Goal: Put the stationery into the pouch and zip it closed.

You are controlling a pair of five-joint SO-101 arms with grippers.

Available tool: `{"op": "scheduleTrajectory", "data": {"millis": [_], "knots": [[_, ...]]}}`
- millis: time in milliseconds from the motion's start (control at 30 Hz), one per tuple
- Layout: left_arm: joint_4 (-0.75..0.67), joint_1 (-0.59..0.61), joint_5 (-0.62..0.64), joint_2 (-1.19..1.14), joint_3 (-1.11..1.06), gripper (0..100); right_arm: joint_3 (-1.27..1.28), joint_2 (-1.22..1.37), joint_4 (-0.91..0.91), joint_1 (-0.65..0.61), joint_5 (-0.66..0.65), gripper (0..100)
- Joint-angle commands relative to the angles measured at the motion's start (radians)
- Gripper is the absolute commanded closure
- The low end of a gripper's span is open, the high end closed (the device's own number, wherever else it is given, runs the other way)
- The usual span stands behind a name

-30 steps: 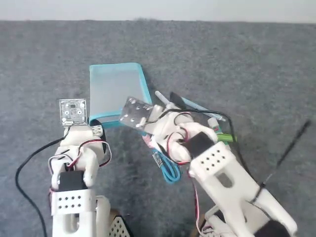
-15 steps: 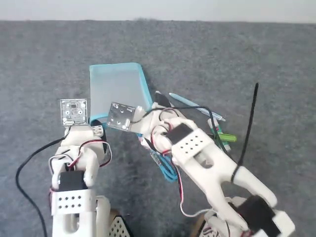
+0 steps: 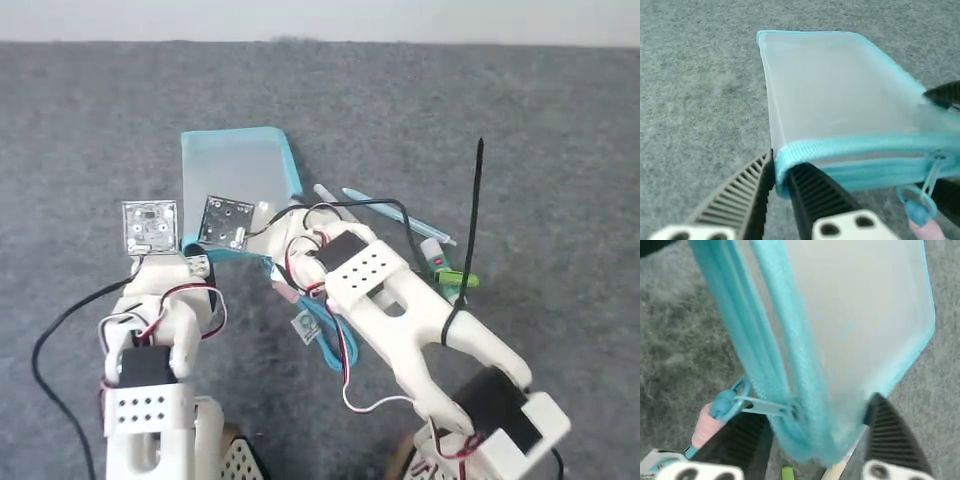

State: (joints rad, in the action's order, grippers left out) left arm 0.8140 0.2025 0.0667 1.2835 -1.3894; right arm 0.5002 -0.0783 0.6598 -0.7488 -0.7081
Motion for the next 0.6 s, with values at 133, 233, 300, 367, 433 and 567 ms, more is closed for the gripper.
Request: {"op": "scheduleTrajectory", "data": {"millis": [133, 233, 300, 367, 433, 567], "knots": [[0.005, -0.008, -0.005, 0.000, 0.061, 99, -0.061, -0.041, 0.002, -0.015, 0.051, 99.3], [0.003, -0.008, -0.005, 0.000, 0.059, 99, -0.066, -0.081, 0.070, -0.012, 0.078, 99.1], [0.003, -0.008, -0.005, 0.005, 0.059, 99, -0.066, -0.127, 0.134, -0.013, 0.091, 99.1], [0.003, -0.008, -0.005, 0.005, 0.059, 99, -0.063, -0.182, 0.193, -0.022, 0.092, 99.1], [0.003, -0.008, -0.005, 0.005, 0.059, 97, -0.055, -0.237, 0.236, -0.051, 0.094, 99.1], [0.003, -0.008, -0.006, 0.006, 0.059, 91, 0.021, -0.366, 0.263, -0.117, 0.094, 99.1]]}}
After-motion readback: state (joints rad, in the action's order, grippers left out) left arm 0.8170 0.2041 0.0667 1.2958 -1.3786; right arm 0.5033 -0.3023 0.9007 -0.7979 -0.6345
